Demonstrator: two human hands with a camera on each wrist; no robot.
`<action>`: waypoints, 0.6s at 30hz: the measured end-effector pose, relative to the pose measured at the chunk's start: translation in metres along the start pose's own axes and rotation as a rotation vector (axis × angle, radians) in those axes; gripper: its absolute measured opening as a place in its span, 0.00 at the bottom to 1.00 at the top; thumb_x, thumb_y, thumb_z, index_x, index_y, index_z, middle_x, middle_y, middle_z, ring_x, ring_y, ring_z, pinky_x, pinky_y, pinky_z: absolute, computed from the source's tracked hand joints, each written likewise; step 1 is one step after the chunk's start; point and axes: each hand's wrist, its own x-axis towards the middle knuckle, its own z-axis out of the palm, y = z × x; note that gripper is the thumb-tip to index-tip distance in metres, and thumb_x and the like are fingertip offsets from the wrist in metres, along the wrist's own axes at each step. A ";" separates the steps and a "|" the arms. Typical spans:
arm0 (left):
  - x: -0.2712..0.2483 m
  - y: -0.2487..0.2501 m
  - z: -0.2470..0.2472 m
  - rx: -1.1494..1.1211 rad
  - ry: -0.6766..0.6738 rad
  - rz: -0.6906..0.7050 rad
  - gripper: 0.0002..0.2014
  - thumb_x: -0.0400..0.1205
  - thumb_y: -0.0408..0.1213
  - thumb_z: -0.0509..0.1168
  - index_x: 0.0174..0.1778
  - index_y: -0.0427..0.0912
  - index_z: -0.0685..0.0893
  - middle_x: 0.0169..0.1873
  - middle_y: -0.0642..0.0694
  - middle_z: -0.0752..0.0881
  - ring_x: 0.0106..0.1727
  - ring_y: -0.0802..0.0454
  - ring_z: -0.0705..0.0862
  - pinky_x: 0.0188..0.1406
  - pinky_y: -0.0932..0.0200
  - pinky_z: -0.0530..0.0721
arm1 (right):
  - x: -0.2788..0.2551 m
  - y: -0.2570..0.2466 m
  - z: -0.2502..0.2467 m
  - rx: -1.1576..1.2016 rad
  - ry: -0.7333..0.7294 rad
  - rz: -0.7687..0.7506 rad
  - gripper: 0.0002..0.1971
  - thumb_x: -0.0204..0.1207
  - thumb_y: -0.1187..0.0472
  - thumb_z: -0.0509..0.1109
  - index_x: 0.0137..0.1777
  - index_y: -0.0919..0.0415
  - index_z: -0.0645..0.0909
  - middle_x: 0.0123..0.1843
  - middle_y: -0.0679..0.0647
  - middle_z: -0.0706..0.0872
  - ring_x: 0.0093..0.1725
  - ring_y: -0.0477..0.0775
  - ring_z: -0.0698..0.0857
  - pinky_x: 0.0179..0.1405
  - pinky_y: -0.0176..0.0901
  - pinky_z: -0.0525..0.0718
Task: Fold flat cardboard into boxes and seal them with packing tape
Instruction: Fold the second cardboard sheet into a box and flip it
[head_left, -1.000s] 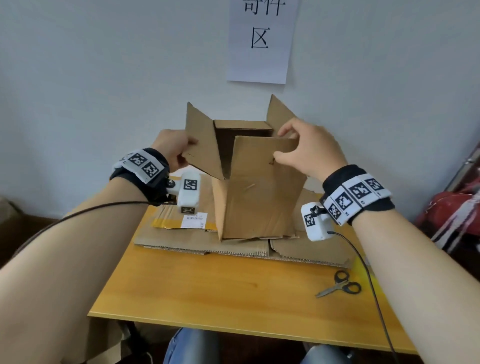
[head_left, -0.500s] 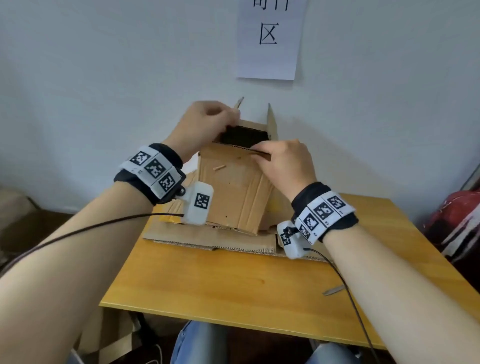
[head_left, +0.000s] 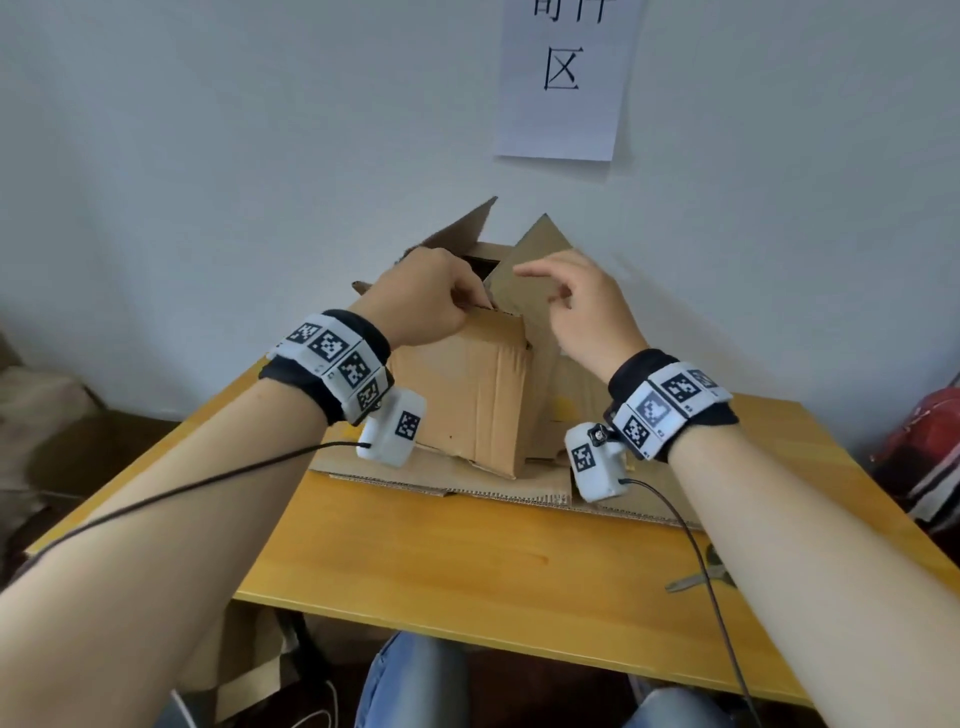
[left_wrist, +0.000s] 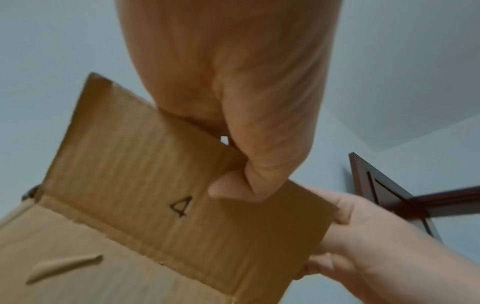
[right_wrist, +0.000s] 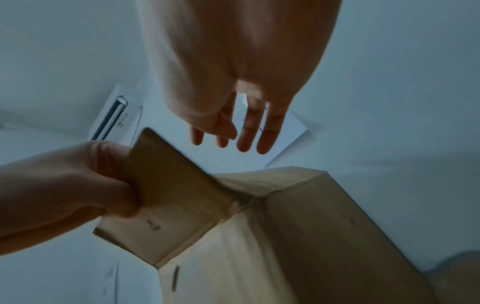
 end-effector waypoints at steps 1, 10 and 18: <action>-0.001 -0.005 -0.003 0.021 0.047 0.002 0.21 0.74 0.22 0.61 0.39 0.58 0.86 0.41 0.58 0.86 0.43 0.63 0.84 0.48 0.56 0.84 | 0.002 0.001 0.000 -0.028 -0.024 0.002 0.35 0.72 0.84 0.55 0.67 0.51 0.86 0.68 0.47 0.83 0.55 0.36 0.77 0.57 0.28 0.75; 0.001 -0.068 -0.025 -0.001 0.509 -0.094 0.28 0.71 0.12 0.60 0.22 0.54 0.83 0.63 0.49 0.84 0.69 0.46 0.78 0.66 0.58 0.76 | 0.019 0.006 -0.012 -0.461 -0.262 0.124 0.41 0.73 0.54 0.72 0.85 0.38 0.60 0.76 0.42 0.69 0.79 0.58 0.58 0.77 0.61 0.57; 0.000 -0.103 -0.030 -0.161 0.534 -0.489 0.32 0.75 0.16 0.51 0.65 0.46 0.88 0.72 0.46 0.82 0.73 0.46 0.79 0.69 0.54 0.79 | 0.019 0.061 -0.034 -0.333 -0.046 0.548 0.51 0.68 0.36 0.78 0.85 0.47 0.53 0.79 0.57 0.70 0.79 0.64 0.63 0.72 0.64 0.68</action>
